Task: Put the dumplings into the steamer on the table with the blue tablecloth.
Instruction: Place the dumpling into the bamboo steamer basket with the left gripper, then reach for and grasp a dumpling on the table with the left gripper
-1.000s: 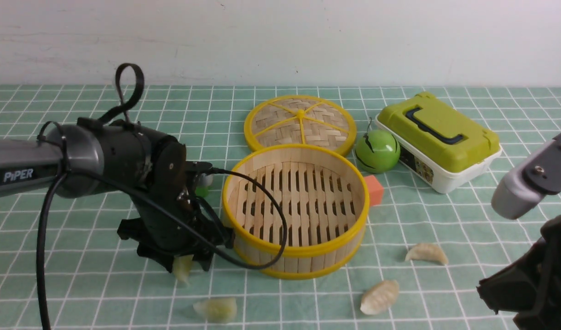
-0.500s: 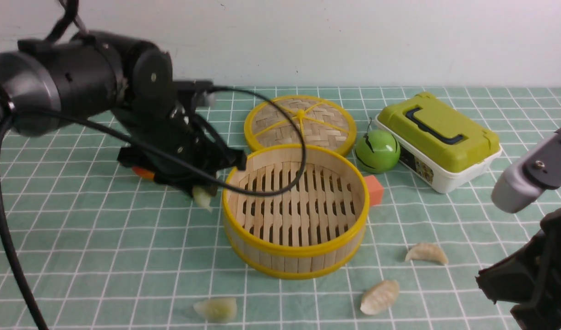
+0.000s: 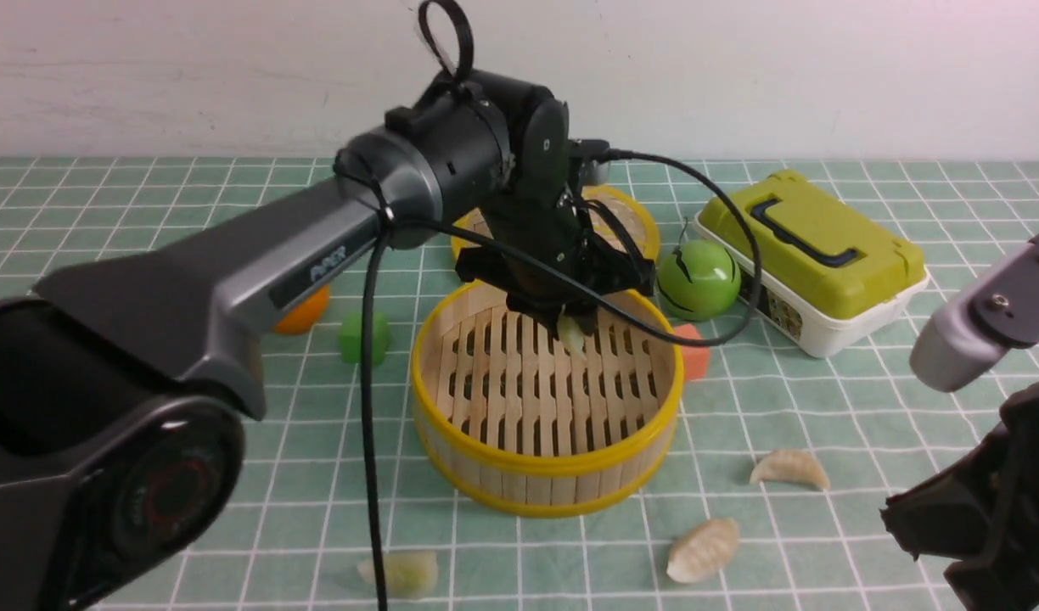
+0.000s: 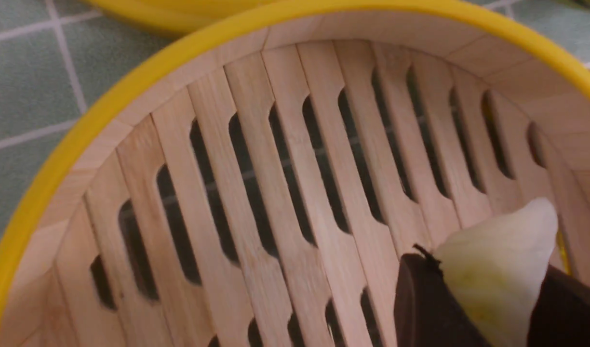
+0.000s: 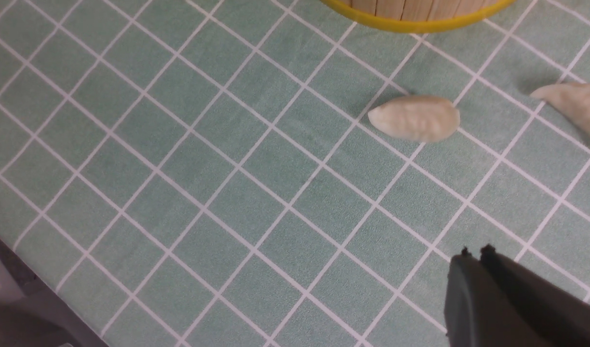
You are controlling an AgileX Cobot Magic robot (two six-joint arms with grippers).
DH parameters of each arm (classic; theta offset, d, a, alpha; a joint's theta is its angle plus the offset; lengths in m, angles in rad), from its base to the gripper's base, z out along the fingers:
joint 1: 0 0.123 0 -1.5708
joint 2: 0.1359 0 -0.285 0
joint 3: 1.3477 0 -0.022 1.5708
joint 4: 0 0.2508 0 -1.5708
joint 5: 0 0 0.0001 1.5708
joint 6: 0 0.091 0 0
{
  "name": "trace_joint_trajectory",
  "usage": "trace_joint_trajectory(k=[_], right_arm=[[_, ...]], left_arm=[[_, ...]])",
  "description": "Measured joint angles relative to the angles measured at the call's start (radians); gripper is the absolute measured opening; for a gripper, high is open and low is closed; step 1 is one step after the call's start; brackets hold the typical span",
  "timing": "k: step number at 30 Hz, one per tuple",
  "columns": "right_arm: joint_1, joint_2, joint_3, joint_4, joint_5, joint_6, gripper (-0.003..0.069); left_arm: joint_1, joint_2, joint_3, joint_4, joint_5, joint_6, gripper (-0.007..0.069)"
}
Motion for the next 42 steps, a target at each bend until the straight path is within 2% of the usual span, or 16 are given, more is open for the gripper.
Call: trace_joint_trajectory(k=[4, 8, 10, 11, 14, 19, 24, 31, 32, 36, 38, 42], right_arm=[[0.000, 0.000, 0.000, -0.014, 0.003, 0.000, 0.0020], [0.000, 0.000, 0.000, -0.019, 0.004, 0.000, 0.0024], [0.000, 0.000, 0.000, -0.019, 0.004, 0.000, 0.0026], [0.000, 0.000, 0.000, -0.019, 0.004, 0.000, 0.0029], [0.000, 0.000, 0.000, -0.019, 0.004, 0.000, 0.0033], [0.000, 0.000, 0.000, -0.010, 0.004, 0.000, 0.0040], [0.000, 0.000, 0.000, 0.011, 0.004, 0.000, 0.0041], [0.000, 0.000, 0.000, 0.037, 0.003, 0.000, 0.0043], [0.000, 0.000, 0.000, 0.046, 0.003, 0.000, 0.0045], [0.000, 0.000, 0.000, 0.065, 0.001, 0.000, 0.0052], [0.000, 0.000, 0.000, 0.070, 0.001, 0.000, 0.0055], [0.000, 0.000, 0.000, 0.073, 0.001, 0.000, 0.0059]], left_arm=[[0.000, 0.058, -0.038, 0.001, 0.004, -0.003, 0.0216], [0.000, 0.073, -0.046, 0.001, -0.003, -0.003, 0.0364], [0.000, 0.070, -0.050, 0.003, 0.001, -0.003, 0.0402], [0.000, 0.061, -0.056, 0.005, 0.024, -0.003, 0.0455], [0.000, 0.005, -0.067, 0.022, 0.102, 0.010, 0.0518], [0.000, -0.191, -0.075, 0.063, 0.205, 0.050, 0.0539], [0.000, -0.414, -0.021, 0.118, 0.242, 0.087, 0.0540], [0.000, -0.684, 0.335, 0.121, 0.246, 0.282, 0.0540], [0.000, -0.743, 0.474, 0.110, 0.246, 0.372, 0.0540], [0.000, -0.809, 0.769, 0.080, 0.240, 0.591, 0.0540], [0.000, -0.812, 0.890, 0.059, 0.185, 0.711, 0.0540], [0.000, -0.799, 1.046, 0.024, 0.020, 0.859, 0.0540]])
